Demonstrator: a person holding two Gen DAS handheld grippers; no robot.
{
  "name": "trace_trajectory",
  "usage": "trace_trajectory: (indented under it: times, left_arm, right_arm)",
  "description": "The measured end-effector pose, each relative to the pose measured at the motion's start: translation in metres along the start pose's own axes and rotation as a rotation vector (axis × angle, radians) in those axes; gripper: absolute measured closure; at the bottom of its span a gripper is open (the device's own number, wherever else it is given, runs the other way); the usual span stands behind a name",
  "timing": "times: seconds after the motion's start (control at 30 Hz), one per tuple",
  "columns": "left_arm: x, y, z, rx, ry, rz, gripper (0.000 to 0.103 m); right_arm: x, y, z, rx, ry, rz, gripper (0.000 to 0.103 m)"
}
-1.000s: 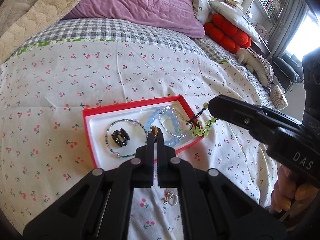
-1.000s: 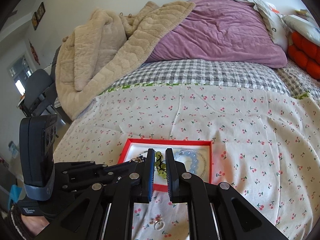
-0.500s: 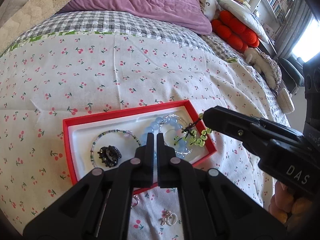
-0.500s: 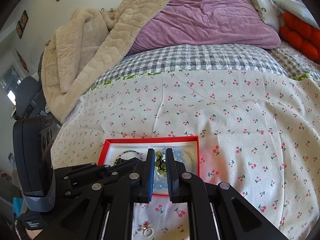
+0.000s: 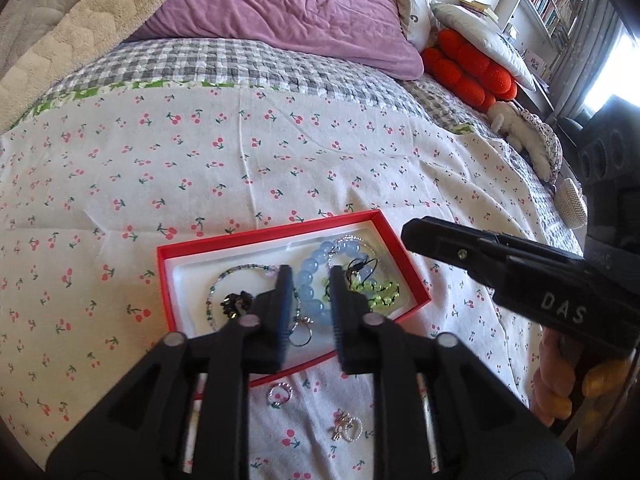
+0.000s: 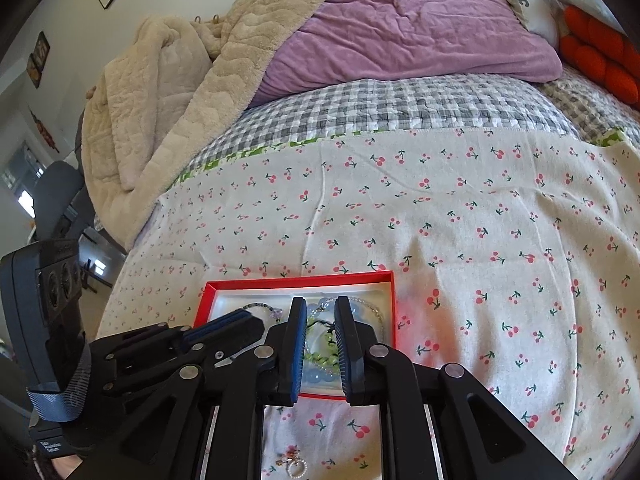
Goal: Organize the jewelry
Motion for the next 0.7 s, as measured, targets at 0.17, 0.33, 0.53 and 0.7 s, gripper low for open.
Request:
trace_trajectory:
  times: [0.17, 0.33, 0.53, 0.7]
  left_arm:
    - [0.017, -0.003, 0.008, -0.007, 0.020, -0.021, 0.062]
    - [0.032, -0.011, 0.023, -0.030, 0.071, -0.039, 0.038]
    - [0.042, -0.031, 0.054, -0.012, 0.153, -0.024, 0.020]
    - [0.039, -0.060, 0.073, -0.006, 0.194, 0.058, 0.016]
  right_arm:
    - [0.006, -0.005, -0.001, -0.003, 0.002, 0.006, 0.083]
    - [0.018, -0.010, 0.011, 0.025, 0.037, -0.013, 0.032]
    - [0.030, -0.022, 0.028, 0.093, 0.034, -0.013, 0.031]
    - [0.029, -0.043, 0.041, 0.181, 0.002, 0.014, 0.027]
Point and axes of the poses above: each gripper's, at about its wrist camera, not at the fingertips, and x roughly against the way its jaws point, z to its left, y to its top, the point moved 10 cm from there along -x, roughly the way its jaws point, and after that the axes turned 15 degrees about x, right-handed, at the moved point
